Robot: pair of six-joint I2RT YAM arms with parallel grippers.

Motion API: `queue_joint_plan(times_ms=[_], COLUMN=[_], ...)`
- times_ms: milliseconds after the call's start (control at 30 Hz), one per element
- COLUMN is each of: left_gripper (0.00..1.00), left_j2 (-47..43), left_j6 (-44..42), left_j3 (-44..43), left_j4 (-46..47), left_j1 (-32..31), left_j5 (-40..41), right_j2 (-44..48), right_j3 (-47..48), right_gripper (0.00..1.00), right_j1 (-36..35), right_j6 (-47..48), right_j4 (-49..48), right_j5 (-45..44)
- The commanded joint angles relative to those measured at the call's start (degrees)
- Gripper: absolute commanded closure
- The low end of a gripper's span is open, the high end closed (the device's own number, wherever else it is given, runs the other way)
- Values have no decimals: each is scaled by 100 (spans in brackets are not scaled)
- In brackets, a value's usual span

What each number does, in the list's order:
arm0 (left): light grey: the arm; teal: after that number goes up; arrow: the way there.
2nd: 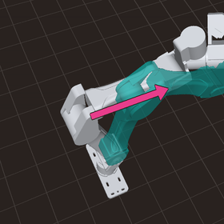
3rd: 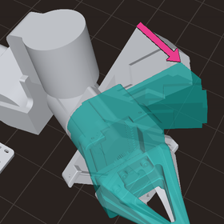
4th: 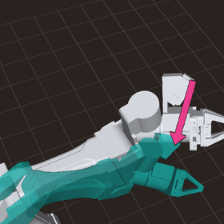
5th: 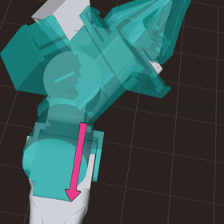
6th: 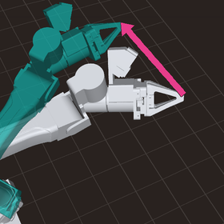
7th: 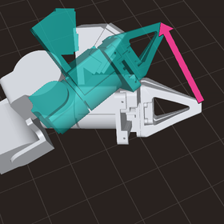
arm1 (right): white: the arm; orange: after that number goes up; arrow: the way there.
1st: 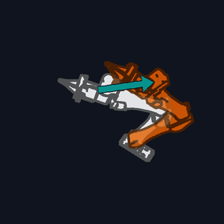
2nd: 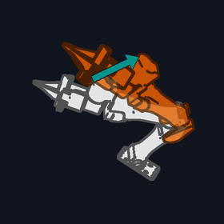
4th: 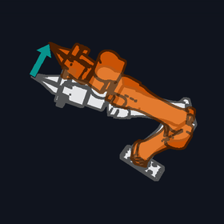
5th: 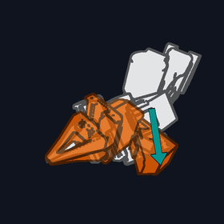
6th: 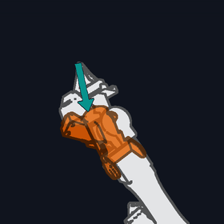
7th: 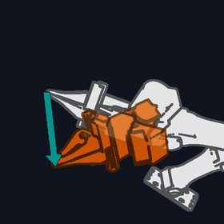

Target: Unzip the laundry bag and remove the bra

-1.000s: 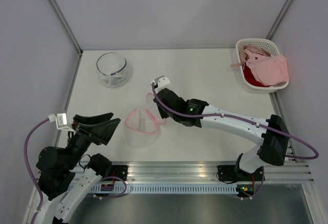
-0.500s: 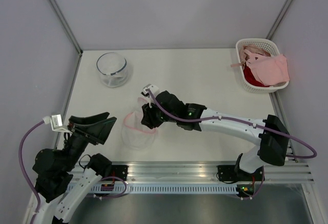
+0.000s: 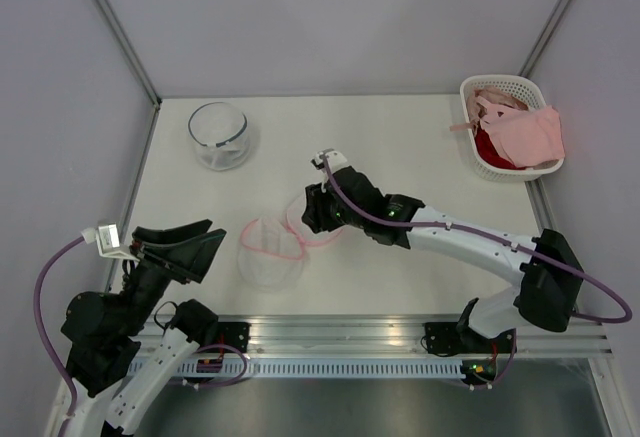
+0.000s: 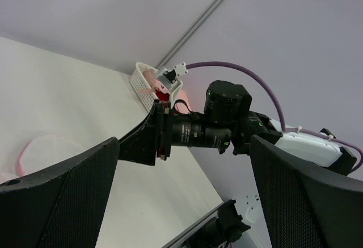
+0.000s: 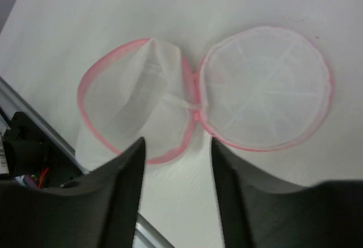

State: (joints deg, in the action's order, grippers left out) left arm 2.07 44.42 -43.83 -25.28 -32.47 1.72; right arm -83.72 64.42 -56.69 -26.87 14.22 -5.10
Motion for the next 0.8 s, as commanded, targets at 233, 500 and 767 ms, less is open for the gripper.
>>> queue_joint_plan(times_ms=[233,500,767], left_gripper=[0,0,0], left_j2=[31,39,31], left_j6=[-13,-22,-48], left_j3=[6,-20,-20], left_j4=[-91,-109,-170], left_j1=[12,12,21], left_j5=[-40,-13,22], right_j2=[-415,-1242,-1831], right_j3=[-1379,-1854,-1925], right_gripper=[27,33,47], right_j1=[2115,2557,2645], right_j6=[-995,-1320,-1768], right_j4=[-1368,-2713,-3495], right_j5=[1107,2188,2769])
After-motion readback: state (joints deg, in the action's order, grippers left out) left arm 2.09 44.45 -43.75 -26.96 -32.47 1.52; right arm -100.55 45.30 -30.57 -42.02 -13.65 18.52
